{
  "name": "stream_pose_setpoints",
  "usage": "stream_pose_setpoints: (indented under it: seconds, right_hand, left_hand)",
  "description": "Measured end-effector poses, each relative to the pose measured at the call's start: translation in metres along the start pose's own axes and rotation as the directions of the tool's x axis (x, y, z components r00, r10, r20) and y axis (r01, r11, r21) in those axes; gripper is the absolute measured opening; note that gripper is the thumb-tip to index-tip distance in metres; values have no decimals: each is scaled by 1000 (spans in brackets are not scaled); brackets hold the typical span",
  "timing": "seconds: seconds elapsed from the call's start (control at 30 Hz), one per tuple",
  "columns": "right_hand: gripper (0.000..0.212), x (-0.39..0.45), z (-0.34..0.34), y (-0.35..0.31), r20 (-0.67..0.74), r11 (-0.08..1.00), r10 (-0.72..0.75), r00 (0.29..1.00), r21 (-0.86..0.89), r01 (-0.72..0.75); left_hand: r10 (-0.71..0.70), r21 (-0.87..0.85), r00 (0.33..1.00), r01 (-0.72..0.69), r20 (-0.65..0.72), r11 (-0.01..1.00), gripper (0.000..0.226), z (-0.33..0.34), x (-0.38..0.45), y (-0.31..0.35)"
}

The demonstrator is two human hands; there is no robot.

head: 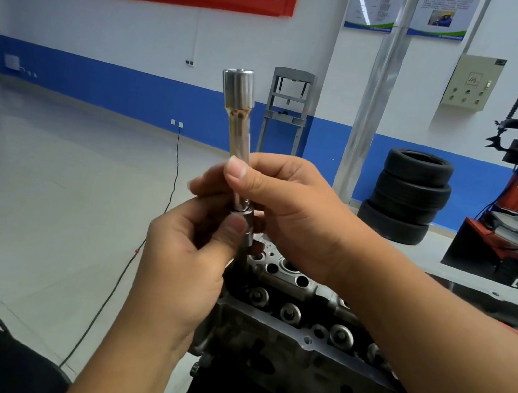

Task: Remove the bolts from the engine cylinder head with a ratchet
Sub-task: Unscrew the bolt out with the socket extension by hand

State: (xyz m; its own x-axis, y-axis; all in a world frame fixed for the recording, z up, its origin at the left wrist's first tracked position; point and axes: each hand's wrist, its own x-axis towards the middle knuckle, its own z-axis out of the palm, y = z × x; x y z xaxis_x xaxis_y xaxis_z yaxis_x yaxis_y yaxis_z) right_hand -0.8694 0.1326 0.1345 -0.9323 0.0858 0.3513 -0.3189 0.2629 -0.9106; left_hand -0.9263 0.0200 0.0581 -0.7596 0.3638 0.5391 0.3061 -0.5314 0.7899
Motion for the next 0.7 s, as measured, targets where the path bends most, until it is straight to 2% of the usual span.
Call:
stream_pose_setpoints:
  seconds: [0.1,0.17,0.23,0.3,0.37,0.47,0.6,0.7]
  right_hand:
    - [20,1,1,0,-44,1000,-11,999,26,12]
    - [20,1,-1,1,-76,999,-30,997,19,31]
    - [16,2,-2,2,-62,999,-45,997,15,46]
    - [10,2,-2,2,-27,999,-40,999,35,41]
    - [12,2,-2,2,13,997,-30,999,64,29]
    - [16,2,-1,3,54,996,-20,998,91,15]
    - [12,2,-3,4,-31,997,-22,999,71,24]
    - [11,1,-2,1,-73,998,-44,996,39,47]
  left_hand:
    - [14,-16,993,-17,-121,1000,24,0,-1,0]
    - [15,1,991,-15,-136,1000,29,-1,-1,-1]
    - [2,4,998,-2,-60,1000,26,-4,0,-2]
    - [-29,-64,997,34,70,997,26,-4,1,-3]
    - [-53,-111,993,65,110,992,29,-4,1,-3]
    - [-34,-93,999,34,4,995,32,-2,1,-3]
    - [7,-28,993,-10,-121,1000,29,-1,1,-2]
    - [-3,1,994,3,-113,1000,24,-1,2,-2]
